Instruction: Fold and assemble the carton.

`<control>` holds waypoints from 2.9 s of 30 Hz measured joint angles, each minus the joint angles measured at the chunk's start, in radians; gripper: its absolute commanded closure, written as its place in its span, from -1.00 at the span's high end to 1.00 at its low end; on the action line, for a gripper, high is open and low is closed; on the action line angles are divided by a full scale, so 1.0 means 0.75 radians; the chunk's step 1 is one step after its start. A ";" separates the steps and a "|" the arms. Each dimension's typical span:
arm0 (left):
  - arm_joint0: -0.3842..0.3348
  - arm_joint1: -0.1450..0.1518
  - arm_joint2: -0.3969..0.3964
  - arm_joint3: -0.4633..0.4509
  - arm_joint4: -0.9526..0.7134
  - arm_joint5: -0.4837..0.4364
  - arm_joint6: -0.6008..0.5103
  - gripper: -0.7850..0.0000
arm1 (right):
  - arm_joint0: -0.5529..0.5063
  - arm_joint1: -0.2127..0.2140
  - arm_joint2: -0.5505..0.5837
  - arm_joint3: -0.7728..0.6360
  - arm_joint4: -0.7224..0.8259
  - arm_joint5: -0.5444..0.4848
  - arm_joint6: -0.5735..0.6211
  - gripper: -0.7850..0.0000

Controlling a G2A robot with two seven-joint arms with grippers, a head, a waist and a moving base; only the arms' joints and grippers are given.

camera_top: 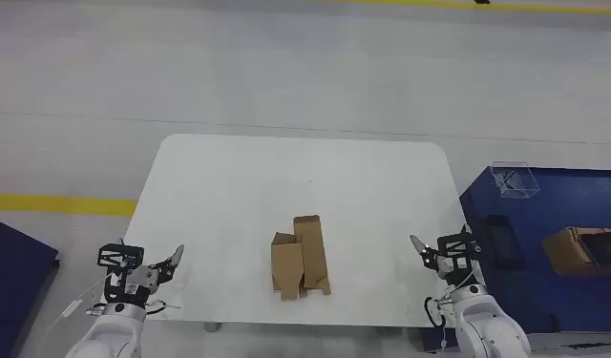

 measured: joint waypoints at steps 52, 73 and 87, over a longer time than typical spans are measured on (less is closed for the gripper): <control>-0.729 -0.082 0.658 0.472 -1.433 0.062 -1.055 -0.82 | 0.000 0.000 0.000 0.000 0.000 0.000 0.000 1.00; -0.781 -0.119 0.676 0.524 -1.898 -0.247 -1.039 -1.00 | 0.000 0.000 0.000 0.000 0.000 0.000 0.000 1.00; -0.784 -0.122 0.693 0.463 -1.921 -0.258 -1.057 -1.00 | 0.000 0.000 0.000 0.000 0.000 0.000 0.000 1.00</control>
